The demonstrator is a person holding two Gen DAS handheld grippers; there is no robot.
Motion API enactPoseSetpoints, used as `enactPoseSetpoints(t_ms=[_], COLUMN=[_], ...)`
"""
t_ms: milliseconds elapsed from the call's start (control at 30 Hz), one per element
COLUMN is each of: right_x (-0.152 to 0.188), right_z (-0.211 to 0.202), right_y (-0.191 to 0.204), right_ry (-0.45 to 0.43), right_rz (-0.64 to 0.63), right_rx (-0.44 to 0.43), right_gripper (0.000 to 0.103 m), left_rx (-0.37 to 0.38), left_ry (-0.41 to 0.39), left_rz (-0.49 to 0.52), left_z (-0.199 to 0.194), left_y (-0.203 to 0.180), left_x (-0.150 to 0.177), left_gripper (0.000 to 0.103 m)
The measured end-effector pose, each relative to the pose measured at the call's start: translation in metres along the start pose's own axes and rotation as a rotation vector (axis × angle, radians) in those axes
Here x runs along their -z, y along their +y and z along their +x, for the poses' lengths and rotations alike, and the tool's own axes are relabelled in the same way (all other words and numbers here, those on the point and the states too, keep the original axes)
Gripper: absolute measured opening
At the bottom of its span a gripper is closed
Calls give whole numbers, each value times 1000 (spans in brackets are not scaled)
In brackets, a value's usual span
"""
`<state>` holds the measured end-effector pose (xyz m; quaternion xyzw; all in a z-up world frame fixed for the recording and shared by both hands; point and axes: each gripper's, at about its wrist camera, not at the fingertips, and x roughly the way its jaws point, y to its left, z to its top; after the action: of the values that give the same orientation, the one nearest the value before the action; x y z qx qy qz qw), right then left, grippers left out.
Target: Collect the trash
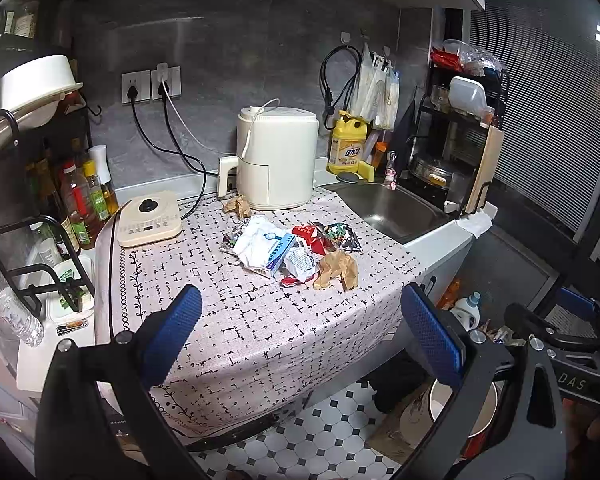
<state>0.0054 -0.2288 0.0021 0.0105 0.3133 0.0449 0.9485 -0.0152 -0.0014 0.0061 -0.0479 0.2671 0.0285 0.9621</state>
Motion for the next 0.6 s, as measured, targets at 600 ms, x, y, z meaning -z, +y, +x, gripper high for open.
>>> enactPoseSetpoints(t_ms=[600], right_x=[0], right_z=[1], right_y=[1], right_ry=[-9], right_rz=[-13], right_rx=[-39], right_gripper=[96], left_rx=[-21], left_ry=[2], left_rz=[-54], left_z=[-8], left_y=[18], left_x=[0], left_gripper=[99])
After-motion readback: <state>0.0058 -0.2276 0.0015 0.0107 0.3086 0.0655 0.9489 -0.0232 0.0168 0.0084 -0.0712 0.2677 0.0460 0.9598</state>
